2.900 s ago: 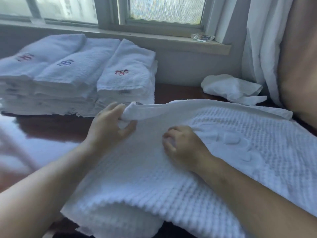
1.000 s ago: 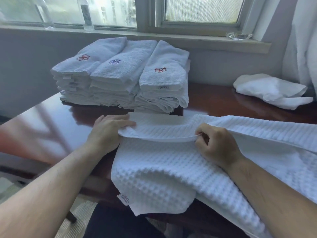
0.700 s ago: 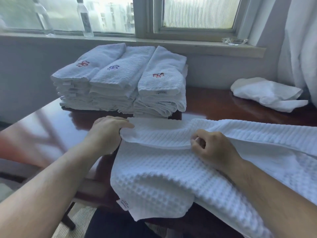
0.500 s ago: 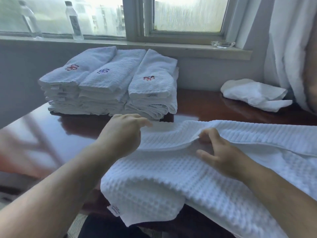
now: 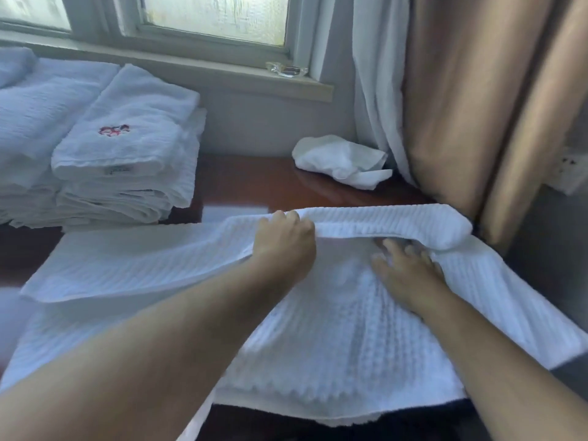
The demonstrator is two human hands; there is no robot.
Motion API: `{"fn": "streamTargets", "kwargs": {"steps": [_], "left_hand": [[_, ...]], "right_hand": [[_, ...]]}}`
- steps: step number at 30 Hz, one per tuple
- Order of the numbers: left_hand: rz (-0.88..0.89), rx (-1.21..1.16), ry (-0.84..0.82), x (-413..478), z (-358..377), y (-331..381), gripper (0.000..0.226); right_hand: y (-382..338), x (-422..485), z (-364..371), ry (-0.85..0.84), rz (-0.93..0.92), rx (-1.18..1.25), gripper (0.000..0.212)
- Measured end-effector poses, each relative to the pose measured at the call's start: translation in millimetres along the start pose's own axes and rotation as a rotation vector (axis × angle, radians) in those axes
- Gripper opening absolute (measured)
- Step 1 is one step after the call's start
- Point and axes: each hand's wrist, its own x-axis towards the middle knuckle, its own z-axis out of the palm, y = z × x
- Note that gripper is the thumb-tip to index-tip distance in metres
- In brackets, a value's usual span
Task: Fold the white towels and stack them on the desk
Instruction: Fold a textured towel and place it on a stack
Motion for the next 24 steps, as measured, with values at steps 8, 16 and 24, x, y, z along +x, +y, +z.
{"fn": "streamTargets", "kwargs": {"steps": [8,16,24], "left_hand": [[0.251,-0.292,0.175,-19,27,-15,0.04],[0.357,-0.184,0.254,-21,27,-13,0.035],[0.468,-0.298,0.273,-21,26,-14,0.032]], "right_hand": [[19,63,-18,0.191,0.267,0.623,0.063],[38,103,-33,0.445,0.51,1.005,0.042],[73,91,-25,0.698,0.501,0.975,0.047]]}}
